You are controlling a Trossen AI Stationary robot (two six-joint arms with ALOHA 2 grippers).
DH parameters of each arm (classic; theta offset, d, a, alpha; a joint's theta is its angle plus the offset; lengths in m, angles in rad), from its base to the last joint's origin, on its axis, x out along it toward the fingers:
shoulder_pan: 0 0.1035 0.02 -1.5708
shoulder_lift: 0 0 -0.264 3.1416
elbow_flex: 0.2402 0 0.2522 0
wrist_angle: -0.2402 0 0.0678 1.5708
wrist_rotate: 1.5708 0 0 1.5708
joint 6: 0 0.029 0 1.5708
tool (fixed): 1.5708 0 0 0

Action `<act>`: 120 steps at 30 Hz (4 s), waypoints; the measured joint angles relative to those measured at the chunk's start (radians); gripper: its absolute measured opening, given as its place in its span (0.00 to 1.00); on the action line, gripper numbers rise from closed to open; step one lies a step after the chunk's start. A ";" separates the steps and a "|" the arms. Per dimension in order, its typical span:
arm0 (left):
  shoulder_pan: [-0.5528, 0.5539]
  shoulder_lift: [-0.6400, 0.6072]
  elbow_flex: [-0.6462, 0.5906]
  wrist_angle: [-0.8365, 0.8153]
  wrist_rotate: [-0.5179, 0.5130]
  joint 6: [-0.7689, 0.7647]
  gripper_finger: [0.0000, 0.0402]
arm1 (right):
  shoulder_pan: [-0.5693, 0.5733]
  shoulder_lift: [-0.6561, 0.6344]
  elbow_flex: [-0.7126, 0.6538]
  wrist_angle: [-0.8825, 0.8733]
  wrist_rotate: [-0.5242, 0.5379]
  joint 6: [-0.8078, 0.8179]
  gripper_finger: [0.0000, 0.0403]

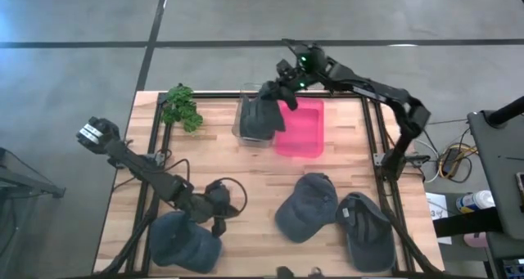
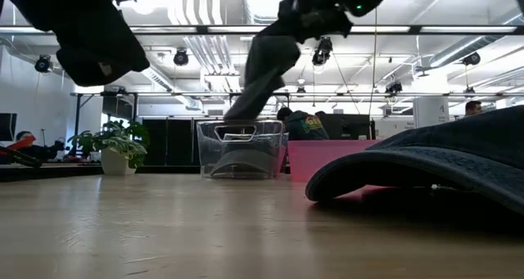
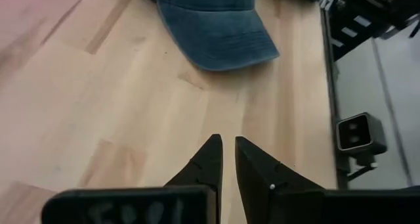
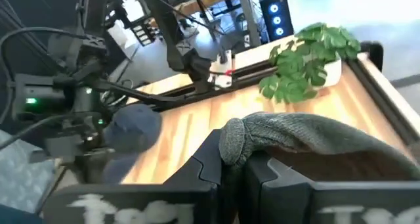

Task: Pick & Place hat
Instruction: Put the black cap into the transparent bin

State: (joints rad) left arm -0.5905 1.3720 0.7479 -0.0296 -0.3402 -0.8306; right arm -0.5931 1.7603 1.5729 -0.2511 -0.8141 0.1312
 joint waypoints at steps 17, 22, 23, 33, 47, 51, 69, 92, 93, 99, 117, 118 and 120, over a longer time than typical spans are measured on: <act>0.003 0.000 0.000 0.029 -0.098 0.007 0.09 | 0.047 0.409 0.757 -0.993 0.186 -0.743 0.03; 0.014 0.000 0.000 0.020 -0.101 0.009 0.09 | 0.069 0.399 0.715 -0.987 0.186 -0.824 0.03; 0.019 0.000 0.000 0.020 -0.103 0.009 0.09 | 0.074 0.403 0.712 -0.980 0.186 -0.836 0.03; 0.056 0.000 0.000 0.020 -0.104 0.009 0.09 | 0.087 0.499 0.707 -0.818 0.201 -0.851 0.03; 0.060 0.000 -0.005 0.006 -0.104 0.045 0.09 | 0.139 0.510 0.708 -0.664 0.587 -0.837 0.05; 0.069 0.000 -0.019 0.004 -0.106 0.050 0.09 | 0.153 0.507 0.709 -0.665 0.672 -0.745 0.10; 0.157 -0.026 -0.031 0.006 -0.087 0.216 0.09 | 0.172 0.464 0.712 -0.966 0.896 -0.391 0.56; 0.189 -0.053 -0.033 -0.026 -0.037 0.331 0.09 | 0.197 0.345 0.393 -0.967 0.978 -0.037 0.47; 0.189 -0.053 -0.033 -0.026 -0.037 0.331 0.09 | 0.195 0.345 0.381 -0.921 0.977 -0.045 0.46; 0.189 -0.053 -0.033 -0.035 -0.037 0.308 0.09 | 0.181 0.343 0.316 -0.715 0.941 -0.084 0.40; 0.189 -0.053 -0.033 -0.042 -0.027 0.303 0.09 | 0.198 0.349 0.266 -0.403 0.940 -0.249 0.35; 0.189 -0.053 -0.033 -0.042 -0.027 0.301 0.09 | 0.197 0.356 0.269 -0.384 0.935 -0.269 0.35; 0.189 -0.053 -0.033 -0.042 -0.027 0.287 0.09 | 0.196 0.374 0.271 -0.334 0.933 -0.311 0.35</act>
State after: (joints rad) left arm -0.4011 1.3193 0.7147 -0.0716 -0.3672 -0.5437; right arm -0.3974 2.1344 1.8442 -0.5849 0.1187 -0.1795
